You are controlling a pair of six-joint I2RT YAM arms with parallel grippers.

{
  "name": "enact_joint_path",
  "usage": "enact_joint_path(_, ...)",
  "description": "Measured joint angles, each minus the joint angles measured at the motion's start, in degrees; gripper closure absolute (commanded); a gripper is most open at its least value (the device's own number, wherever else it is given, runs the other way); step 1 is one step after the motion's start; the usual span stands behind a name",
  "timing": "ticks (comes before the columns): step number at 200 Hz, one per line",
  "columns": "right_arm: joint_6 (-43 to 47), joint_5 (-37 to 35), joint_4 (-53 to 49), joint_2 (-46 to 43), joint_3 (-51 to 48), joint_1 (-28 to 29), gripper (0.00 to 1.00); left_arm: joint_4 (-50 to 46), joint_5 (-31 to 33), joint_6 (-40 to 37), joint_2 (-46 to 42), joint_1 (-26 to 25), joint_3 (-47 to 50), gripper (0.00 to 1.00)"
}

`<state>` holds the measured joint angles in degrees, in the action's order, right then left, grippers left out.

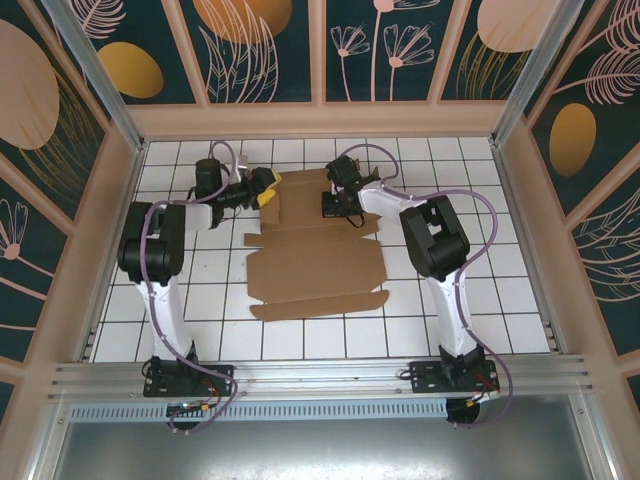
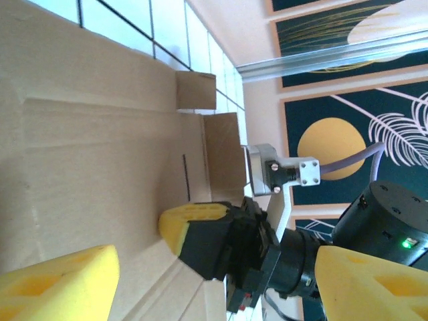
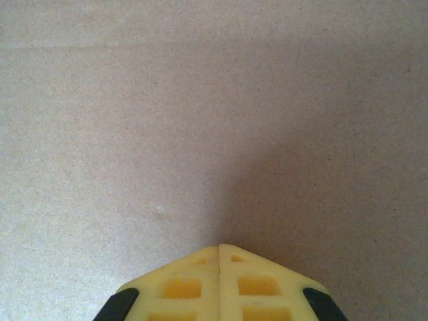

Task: Fold the paper box

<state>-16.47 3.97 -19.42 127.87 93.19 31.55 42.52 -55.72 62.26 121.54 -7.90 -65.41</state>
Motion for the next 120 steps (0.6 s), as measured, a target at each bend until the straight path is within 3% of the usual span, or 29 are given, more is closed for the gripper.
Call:
enact_joint_path(74, 0.0, 0.0, 0.02, -0.02, -0.07, 0.0, 1.0, 3.04, 0.22, 0.76, 7.5, -2.6, -2.05, 0.23)
enact_joint_path(120, 0.0, 0.0, 0.02, -0.02, -0.04, 0.0, 1.0, 12.61, -0.87, 6.43, 10.45, -2.45, -1.99, 0.24)
